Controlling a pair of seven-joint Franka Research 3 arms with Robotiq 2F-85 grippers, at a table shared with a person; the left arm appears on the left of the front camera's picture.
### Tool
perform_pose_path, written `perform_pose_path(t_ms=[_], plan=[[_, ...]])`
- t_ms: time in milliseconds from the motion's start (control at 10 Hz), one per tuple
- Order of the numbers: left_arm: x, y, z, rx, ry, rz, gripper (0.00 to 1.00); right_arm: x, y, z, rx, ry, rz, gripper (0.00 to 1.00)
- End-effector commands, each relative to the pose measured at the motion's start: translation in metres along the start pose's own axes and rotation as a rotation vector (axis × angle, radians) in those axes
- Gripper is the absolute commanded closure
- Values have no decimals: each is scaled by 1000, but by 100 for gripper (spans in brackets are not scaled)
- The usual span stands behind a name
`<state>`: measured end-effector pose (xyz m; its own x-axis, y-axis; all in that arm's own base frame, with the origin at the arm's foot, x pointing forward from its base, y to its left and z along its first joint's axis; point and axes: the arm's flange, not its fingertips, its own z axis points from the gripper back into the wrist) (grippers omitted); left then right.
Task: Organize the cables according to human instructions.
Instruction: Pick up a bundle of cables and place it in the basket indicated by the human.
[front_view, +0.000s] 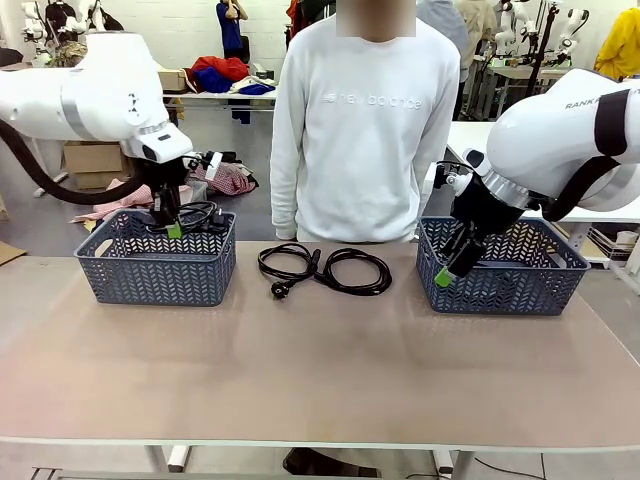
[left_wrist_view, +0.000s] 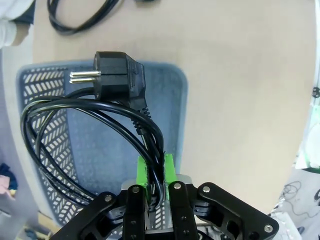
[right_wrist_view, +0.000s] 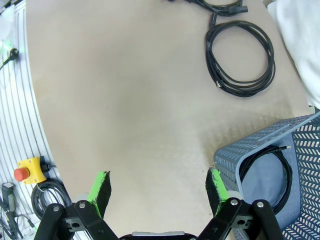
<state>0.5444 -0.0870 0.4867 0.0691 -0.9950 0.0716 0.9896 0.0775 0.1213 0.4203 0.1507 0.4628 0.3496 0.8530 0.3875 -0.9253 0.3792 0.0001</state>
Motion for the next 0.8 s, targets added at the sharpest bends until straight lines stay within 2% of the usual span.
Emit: perform_pose_path(t_ms=[0,300,700], plan=[[-15,6,-10,38,16,-19,85,0,0,1,-6,3,-12,0],[-32,21,-27,38,17,12,85,0,0,1,-6,3,-12,0],[-36,33,-41,40,33,59,85,0,0,1,-6,3,-12,0]])
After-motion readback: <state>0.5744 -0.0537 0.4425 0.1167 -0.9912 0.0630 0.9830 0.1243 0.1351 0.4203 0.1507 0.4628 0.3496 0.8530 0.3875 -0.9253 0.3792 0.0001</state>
